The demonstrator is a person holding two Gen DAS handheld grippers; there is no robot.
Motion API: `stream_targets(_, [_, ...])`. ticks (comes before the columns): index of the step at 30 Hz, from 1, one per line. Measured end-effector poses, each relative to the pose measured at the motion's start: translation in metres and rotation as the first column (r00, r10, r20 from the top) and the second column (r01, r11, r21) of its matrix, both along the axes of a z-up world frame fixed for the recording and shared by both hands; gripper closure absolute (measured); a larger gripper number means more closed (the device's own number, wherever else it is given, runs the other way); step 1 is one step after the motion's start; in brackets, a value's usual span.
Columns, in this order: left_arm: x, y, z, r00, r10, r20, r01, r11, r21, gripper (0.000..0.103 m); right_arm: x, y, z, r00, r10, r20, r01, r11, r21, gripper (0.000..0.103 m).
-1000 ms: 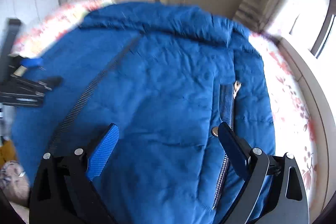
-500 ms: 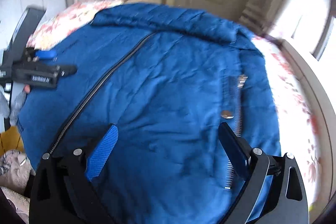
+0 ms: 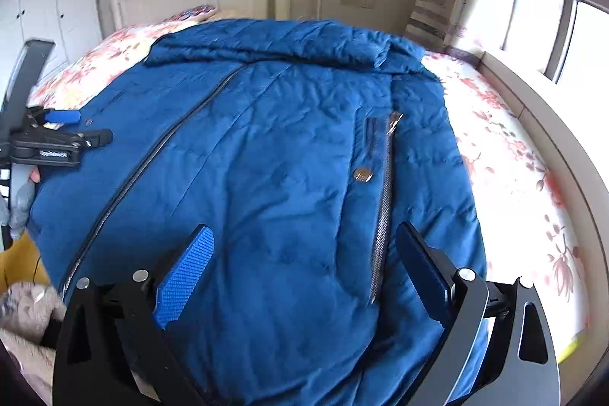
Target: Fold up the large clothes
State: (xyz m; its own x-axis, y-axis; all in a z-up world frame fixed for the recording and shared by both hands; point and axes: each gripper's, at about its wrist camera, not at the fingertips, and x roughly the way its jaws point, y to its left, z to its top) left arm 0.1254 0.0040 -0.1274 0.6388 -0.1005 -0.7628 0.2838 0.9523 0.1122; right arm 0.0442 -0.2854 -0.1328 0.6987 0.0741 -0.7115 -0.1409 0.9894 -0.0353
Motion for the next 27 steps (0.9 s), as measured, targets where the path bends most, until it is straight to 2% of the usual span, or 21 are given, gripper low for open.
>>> stream_targets(1, [-0.019,-0.004,0.006,0.999,-0.038,0.020,0.038,0.999,-0.018,0.002,-0.002,0.000,-0.006,1.000,0.004,-0.002,-0.004,1.000,0.003,0.011])
stream_targets(3, [-0.041,-0.012,0.008,0.995,-0.089,0.048,0.089,0.996,-0.009,0.002,-0.001,-0.003,-0.014,1.000,-0.011,-0.002,0.012,0.999,0.047,0.010])
stream_targets(5, [-0.056,-0.023,-0.009,0.992,-0.124,0.028,0.122,0.990,0.073,0.002,0.000,-0.001,-0.014,1.000,-0.009,-0.004,0.010,0.999,0.038,0.010])
stream_targets(6, [-0.060,-0.020,-0.017,0.991,-0.128,0.040,0.125,0.990,0.069,0.002,0.000,0.000,-0.012,1.000,-0.004,-0.016,0.004,1.000,0.027,0.010])
stream_targets(8, [-0.057,-0.004,-0.015,0.993,-0.120,0.000,0.120,0.992,-0.025,0.002,-0.005,-0.002,-0.004,1.000,-0.009,-0.017,0.009,1.000,0.026,0.010])
stream_targets(9, [-0.057,0.005,-0.010,0.994,-0.110,-0.010,0.109,0.993,-0.050,0.002,-0.010,-0.007,0.000,1.000,-0.020,0.000,0.020,0.999,0.026,0.010])
stream_targets(13, [-0.064,0.055,0.009,0.998,0.003,0.060,0.002,0.997,-0.078,0.002,-0.042,-0.049,0.014,0.993,-0.115,0.040,0.112,0.992,0.065,0.010])
stream_targets(15, [-0.066,0.088,0.007,0.996,0.082,0.047,-0.076,0.991,-0.112,0.002,-0.055,-0.072,0.013,0.986,-0.165,0.015,0.163,0.983,0.085,0.010])
stream_targets(19, [-0.064,0.130,-0.015,0.987,0.159,-0.019,-0.160,0.978,-0.135,0.002,-0.074,-0.095,-0.003,0.979,-0.198,-0.047,0.203,0.972,0.116,0.010])
stream_targets(21, [-0.069,0.138,-0.020,0.986,0.165,-0.037,-0.169,0.969,-0.178,0.002,-0.078,-0.098,-0.008,0.978,-0.201,-0.051,0.206,0.969,0.135,0.010])
stream_targets(23, [-0.076,0.134,-0.022,0.986,0.167,-0.012,-0.167,0.974,-0.150,0.002,-0.077,-0.096,-0.010,0.979,-0.199,-0.052,0.204,0.966,0.156,0.011])
stream_targets(25, [-0.075,0.132,-0.020,0.984,0.179,-0.016,-0.180,0.973,-0.143,0.002,-0.076,-0.092,-0.010,0.983,-0.174,-0.050,0.181,0.965,0.190,0.026])
stream_targets(27, [-0.076,0.129,-0.018,0.984,0.177,-0.020,-0.178,0.974,-0.140,0.006,-0.074,-0.081,-0.010,0.988,-0.147,-0.045,0.152,0.971,0.187,0.028])
